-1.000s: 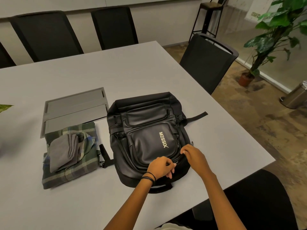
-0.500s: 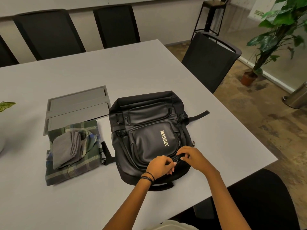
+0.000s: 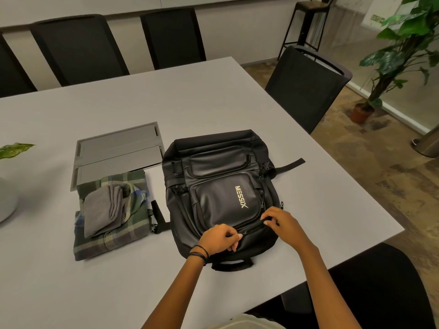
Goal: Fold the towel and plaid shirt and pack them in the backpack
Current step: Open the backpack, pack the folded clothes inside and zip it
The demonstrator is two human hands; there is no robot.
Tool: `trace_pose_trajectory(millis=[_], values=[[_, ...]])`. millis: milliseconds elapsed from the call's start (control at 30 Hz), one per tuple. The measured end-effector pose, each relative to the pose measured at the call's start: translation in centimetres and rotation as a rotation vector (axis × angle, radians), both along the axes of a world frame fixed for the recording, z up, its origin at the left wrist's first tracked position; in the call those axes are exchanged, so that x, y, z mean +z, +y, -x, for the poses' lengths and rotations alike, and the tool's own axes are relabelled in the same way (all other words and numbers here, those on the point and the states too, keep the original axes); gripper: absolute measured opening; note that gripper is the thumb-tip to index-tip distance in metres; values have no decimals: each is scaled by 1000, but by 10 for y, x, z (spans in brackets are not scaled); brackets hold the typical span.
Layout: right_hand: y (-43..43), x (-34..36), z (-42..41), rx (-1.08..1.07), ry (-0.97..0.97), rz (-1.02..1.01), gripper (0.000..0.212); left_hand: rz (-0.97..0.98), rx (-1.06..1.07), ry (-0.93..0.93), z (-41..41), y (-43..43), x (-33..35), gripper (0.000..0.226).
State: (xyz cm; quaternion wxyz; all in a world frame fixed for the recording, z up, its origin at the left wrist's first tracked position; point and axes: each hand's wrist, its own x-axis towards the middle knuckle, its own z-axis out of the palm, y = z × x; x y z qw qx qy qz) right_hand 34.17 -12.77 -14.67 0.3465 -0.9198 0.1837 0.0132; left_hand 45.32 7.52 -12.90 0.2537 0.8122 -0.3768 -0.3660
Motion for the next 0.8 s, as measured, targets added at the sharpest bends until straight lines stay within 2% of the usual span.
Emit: trace_pose_trajectory(millis=[133, 300, 467, 600, 800], values=[[3, 6, -1, 1, -10, 3, 12, 11, -1, 57, -6, 13, -2, 38], [12, 20, -16, 73, -50, 76, 27, 51, -6, 67, -11, 15, -4, 35], [40, 21, -34, 275, 91, 34, 19, 64, -9, 17, -12, 16, -4, 34], [45, 17, -35, 278, 146, 6, 14, 52, -12, -5, -13, 20, -7, 35], [45, 20, -36, 264, 120, 23, 13, 75, -9, 47, -21, 28, -2, 33]])
